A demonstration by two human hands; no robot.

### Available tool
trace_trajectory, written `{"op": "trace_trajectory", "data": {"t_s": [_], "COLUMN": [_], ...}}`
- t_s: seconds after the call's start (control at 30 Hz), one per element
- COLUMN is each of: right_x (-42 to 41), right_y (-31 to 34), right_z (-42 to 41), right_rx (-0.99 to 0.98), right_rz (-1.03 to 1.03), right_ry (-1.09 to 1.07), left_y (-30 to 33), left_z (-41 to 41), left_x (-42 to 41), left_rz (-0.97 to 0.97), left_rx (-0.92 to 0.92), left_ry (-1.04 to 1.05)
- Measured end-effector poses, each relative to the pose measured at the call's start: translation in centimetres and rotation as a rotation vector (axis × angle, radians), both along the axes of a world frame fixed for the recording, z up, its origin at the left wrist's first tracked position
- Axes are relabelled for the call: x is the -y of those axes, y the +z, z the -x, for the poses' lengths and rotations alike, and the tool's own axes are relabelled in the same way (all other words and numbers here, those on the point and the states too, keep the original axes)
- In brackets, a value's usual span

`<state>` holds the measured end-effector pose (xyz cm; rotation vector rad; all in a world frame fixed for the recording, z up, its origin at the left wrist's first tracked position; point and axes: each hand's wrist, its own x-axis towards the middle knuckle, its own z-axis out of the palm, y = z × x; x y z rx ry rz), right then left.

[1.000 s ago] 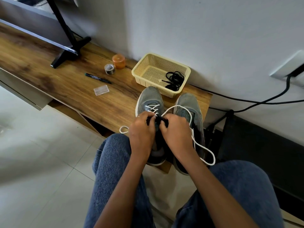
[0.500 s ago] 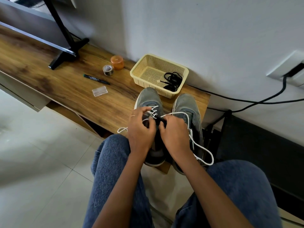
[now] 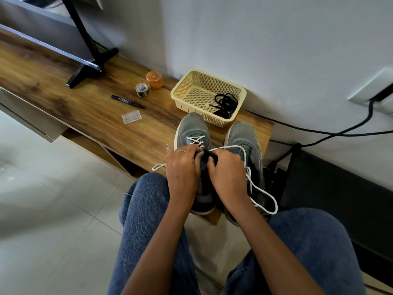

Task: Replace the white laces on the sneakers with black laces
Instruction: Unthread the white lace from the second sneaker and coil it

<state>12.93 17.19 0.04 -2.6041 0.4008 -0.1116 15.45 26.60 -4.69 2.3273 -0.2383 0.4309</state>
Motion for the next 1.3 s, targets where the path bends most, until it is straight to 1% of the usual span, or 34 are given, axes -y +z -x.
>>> {"op": "trace_trajectory", "data": {"t_s": [0.17,0.23,0.3,0.37,0.4,0.43,0.6,0.63,0.7,0.77,0.9,1.07,1.13,1.23,1.3], "right_x": [-0.2,-0.2,-0.2,-0.3,-0.3,-0.3,-0.2,-0.2,-0.2,-0.3,-0.2,-0.4,-0.5,-0.7,-0.8], "right_y": [0.1,-0.1,-0.2,-0.2,-0.3,-0.3,-0.1,-0.1,-0.1,-0.2,-0.3,-0.1,0.0,0.2,0.2], "right_z": [0.0,0.1,0.1,0.0,0.0,0.0,0.0,0.0,0.0,0.0,0.1,0.2,0.2,0.2,0.2], "right_rx": [-0.004,-0.001,-0.001,-0.018,-0.026,-0.030,-0.042,-0.044,-0.050,-0.063,-0.054,-0.054,-0.064,-0.073,-0.072], "right_rz": [0.025,0.032,0.024,0.029,0.037,0.046,0.055,0.059,0.070,0.073,0.094,0.082,0.085,0.108,0.114], "right_ry": [-0.013,-0.017,-0.025,-0.028,-0.027,-0.026,-0.017,-0.017,-0.013,-0.007,-0.003,-0.016,-0.024,-0.034,-0.042], "left_y": [0.8,1.3,1.9,2.1,2.1,2.0,0.7,0.4,0.0,-0.1,0.3,0.2,-0.1,-0.1,0.2], "left_z": [0.6,0.4,0.2,0.1,0.1,0.1,-0.1,-0.1,-0.1,-0.1,-0.2,0.0,0.0,0.3,0.6], "left_x": [0.4,0.4,0.4,0.4,0.3,0.2,-0.2,-0.2,-0.4,-0.5,-0.3,-0.2,0.1,0.5,0.7], "left_rz": [0.253,0.389,0.577,0.667,0.656,0.599,0.039,-0.042,-0.175,-0.231,-0.234,-0.132,-0.051,0.144,0.274], "left_rx": [-0.044,-0.067,-0.110,-0.148,-0.146,-0.126,0.021,0.032,0.030,0.044,0.123,0.146,0.114,0.027,0.024], "left_ry": [0.107,0.211,0.343,0.400,0.378,0.336,-0.002,-0.032,-0.028,0.005,0.073,0.087,0.124,0.193,0.198]}}
